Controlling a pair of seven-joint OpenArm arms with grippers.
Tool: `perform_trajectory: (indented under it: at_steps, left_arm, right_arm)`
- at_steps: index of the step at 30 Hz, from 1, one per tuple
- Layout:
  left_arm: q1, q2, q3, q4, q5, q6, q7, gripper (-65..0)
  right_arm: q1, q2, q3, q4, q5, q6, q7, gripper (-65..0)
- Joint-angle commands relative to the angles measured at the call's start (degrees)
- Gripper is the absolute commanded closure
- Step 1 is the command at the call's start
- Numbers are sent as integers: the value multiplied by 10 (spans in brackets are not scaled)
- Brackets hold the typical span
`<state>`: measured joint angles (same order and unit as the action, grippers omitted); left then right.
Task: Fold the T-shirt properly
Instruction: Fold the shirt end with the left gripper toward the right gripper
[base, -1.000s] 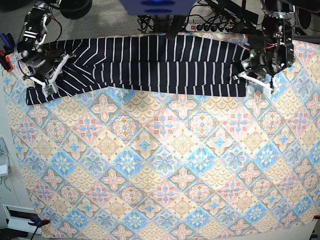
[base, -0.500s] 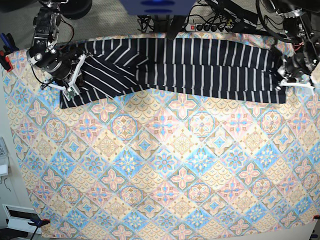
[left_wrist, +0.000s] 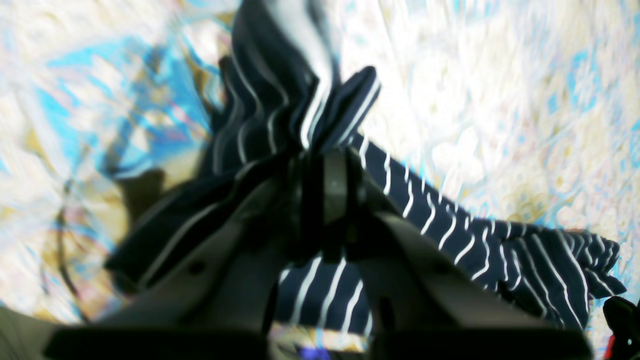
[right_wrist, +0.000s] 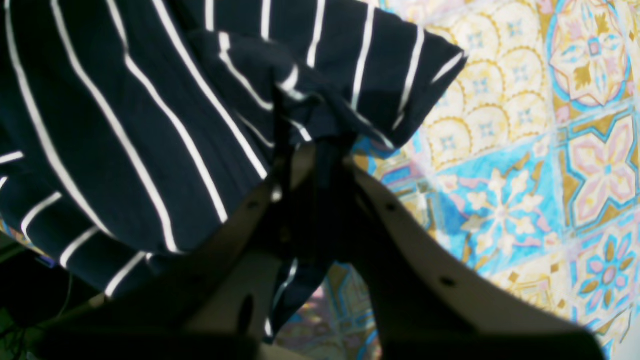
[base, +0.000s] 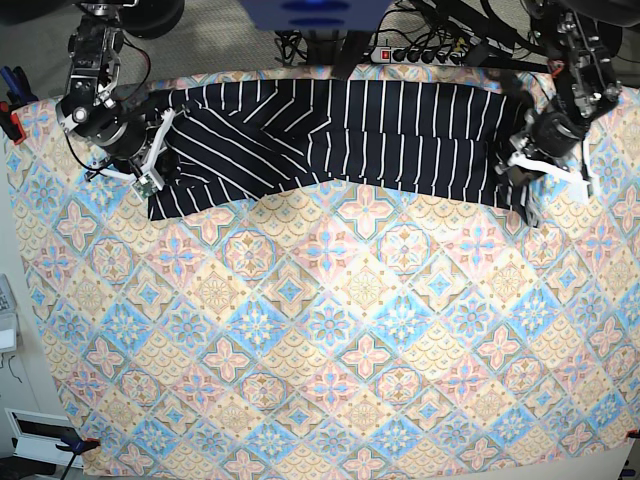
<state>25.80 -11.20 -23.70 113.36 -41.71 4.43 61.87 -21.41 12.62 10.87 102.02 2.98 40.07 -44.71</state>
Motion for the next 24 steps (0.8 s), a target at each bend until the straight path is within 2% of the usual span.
perform_trajectory:
  at_steps: [1,5,12,16,22,24]
  left_arm:
    - [4,7,19,10,-11,-6,-5,0]
    - [5,32,93,11,-11,-6,-5,0]
    - [2,40,222,11,-11,-2,-5,0]
    - [4,56,240,10,-7,-2,-5,0]
    - [2,53,256,8,-5,-2,-5,0]
    - [4,53,255,8,-4,-2,-5,-26]
  right_arm:
    - [3,7,5,9,4,-1,9,-58]
    - [4,7,6,9,4,-1,11,-58]
    - [4,7,7,9,2,-1,11,-58]
    - [4,7,7,9,2,-1,12,-57]
    - [4,7,7,9,2,-1,12,-59]
    - [4,7,7,10,2,-1,12,-59]
